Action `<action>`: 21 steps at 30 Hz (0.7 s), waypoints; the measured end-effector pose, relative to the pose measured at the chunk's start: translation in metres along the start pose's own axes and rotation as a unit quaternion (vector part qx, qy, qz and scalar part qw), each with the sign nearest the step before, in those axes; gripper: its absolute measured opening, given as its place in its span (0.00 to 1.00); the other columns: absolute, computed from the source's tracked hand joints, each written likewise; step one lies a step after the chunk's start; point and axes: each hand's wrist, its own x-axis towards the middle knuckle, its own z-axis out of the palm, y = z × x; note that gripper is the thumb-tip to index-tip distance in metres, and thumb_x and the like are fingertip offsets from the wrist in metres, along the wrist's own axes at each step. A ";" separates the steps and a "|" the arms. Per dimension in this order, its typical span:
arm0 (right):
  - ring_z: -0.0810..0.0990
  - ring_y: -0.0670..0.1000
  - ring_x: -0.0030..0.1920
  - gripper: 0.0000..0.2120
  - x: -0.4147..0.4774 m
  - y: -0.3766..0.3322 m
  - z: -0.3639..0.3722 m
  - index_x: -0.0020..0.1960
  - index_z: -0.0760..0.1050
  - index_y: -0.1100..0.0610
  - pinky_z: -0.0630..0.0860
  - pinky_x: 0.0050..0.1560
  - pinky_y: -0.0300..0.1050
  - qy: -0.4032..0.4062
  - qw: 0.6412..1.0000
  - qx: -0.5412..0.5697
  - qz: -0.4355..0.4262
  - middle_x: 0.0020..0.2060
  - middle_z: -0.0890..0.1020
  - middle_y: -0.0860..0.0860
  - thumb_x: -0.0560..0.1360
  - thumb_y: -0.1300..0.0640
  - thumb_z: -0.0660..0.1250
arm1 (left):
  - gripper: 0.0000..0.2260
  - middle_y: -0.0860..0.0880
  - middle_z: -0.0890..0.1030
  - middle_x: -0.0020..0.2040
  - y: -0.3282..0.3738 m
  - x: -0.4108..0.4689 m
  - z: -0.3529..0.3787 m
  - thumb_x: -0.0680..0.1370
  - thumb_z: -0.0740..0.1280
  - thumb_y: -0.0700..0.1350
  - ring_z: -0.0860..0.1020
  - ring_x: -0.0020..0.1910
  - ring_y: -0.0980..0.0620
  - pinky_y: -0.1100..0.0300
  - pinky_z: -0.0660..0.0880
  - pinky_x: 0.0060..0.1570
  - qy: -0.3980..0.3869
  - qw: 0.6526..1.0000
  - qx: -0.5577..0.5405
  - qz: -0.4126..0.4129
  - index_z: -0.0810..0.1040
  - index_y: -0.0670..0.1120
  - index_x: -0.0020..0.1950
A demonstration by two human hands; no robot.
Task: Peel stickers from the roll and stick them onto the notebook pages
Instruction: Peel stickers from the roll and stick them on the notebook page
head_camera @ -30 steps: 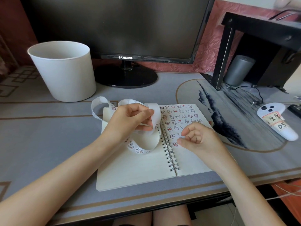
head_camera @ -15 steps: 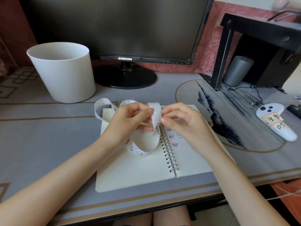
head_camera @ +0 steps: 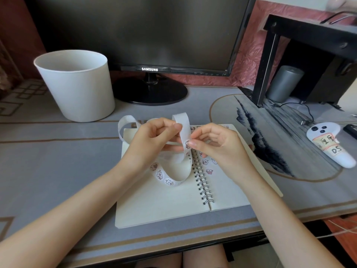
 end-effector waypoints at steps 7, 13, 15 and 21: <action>0.78 0.41 0.36 0.06 0.002 0.001 0.001 0.43 0.80 0.58 0.73 0.35 0.33 0.025 0.999 0.012 -0.027 0.37 0.82 0.50 0.70 0.67 0.71 | 0.07 0.43 0.80 0.37 0.001 0.001 -0.001 0.77 0.66 0.41 0.80 0.36 0.54 0.63 0.80 0.40 -0.014 0.999 0.030 -0.031 0.78 0.37 0.45; 0.80 0.43 0.38 0.07 0.000 0.005 0.003 0.43 0.81 0.57 0.74 0.41 0.34 0.034 0.999 -0.001 -0.038 0.39 0.84 0.51 0.70 0.68 0.72 | 0.04 0.40 0.81 0.39 -0.003 0.001 -0.002 0.76 0.67 0.38 0.81 0.36 0.52 0.63 0.80 0.41 -0.013 0.997 0.055 -0.049 0.79 0.40 0.43; 0.81 0.44 0.39 0.07 0.000 0.005 0.003 0.43 0.81 0.58 0.75 0.44 0.36 0.041 0.998 -0.009 -0.042 0.39 0.84 0.51 0.70 0.68 0.72 | 0.04 0.39 0.81 0.40 -0.004 0.001 -0.002 0.76 0.67 0.38 0.81 0.37 0.51 0.62 0.81 0.43 -0.007 0.997 0.054 -0.050 0.80 0.41 0.42; 0.82 0.49 0.40 0.05 -0.002 0.005 0.004 0.44 0.82 0.61 0.77 0.46 0.39 0.060 0.996 -0.030 -0.054 0.39 0.85 0.53 0.70 0.66 0.73 | 0.04 0.37 0.83 0.44 -0.003 0.001 -0.001 0.75 0.68 0.39 0.81 0.41 0.47 0.62 0.80 0.45 0.007 0.998 0.037 -0.048 0.81 0.38 0.45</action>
